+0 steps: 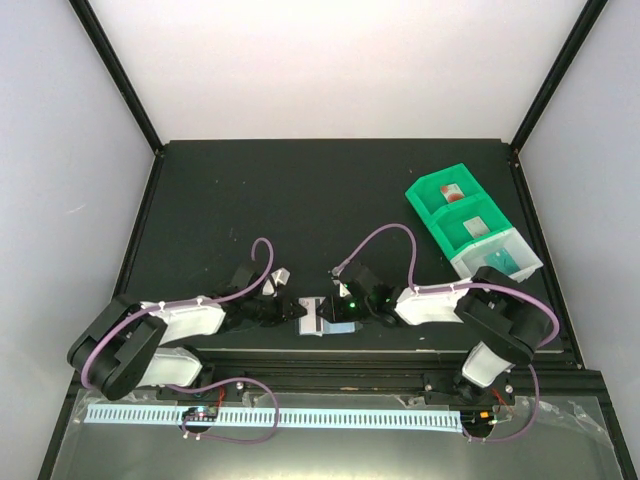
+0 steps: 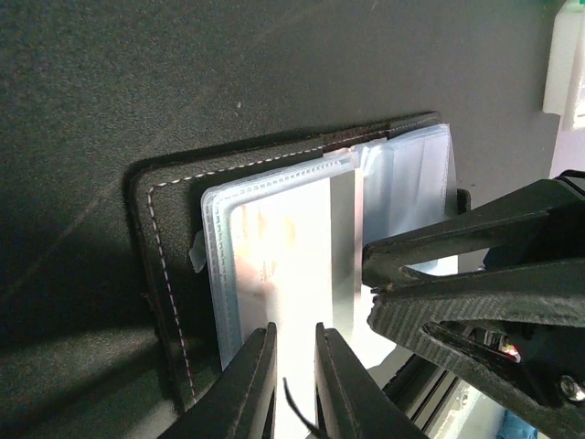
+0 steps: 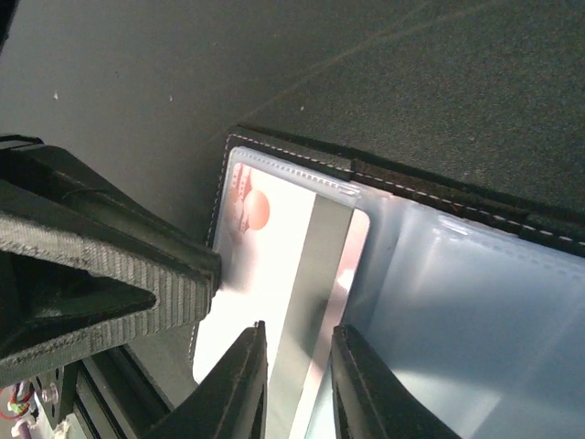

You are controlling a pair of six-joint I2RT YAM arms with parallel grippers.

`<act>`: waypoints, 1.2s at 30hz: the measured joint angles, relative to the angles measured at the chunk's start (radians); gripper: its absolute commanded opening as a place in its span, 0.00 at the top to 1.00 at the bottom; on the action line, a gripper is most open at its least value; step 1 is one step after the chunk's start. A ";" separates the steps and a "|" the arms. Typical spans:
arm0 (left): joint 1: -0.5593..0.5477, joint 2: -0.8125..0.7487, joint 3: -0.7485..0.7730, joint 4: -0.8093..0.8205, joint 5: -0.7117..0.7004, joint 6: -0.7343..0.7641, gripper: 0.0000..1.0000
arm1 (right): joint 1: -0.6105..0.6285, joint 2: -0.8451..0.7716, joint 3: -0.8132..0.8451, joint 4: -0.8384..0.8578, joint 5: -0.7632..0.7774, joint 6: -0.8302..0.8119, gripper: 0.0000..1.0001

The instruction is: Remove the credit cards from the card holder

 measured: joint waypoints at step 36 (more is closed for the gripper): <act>-0.003 -0.073 -0.013 -0.049 -0.053 -0.001 0.81 | -0.028 0.027 -0.065 0.148 -0.050 0.105 0.77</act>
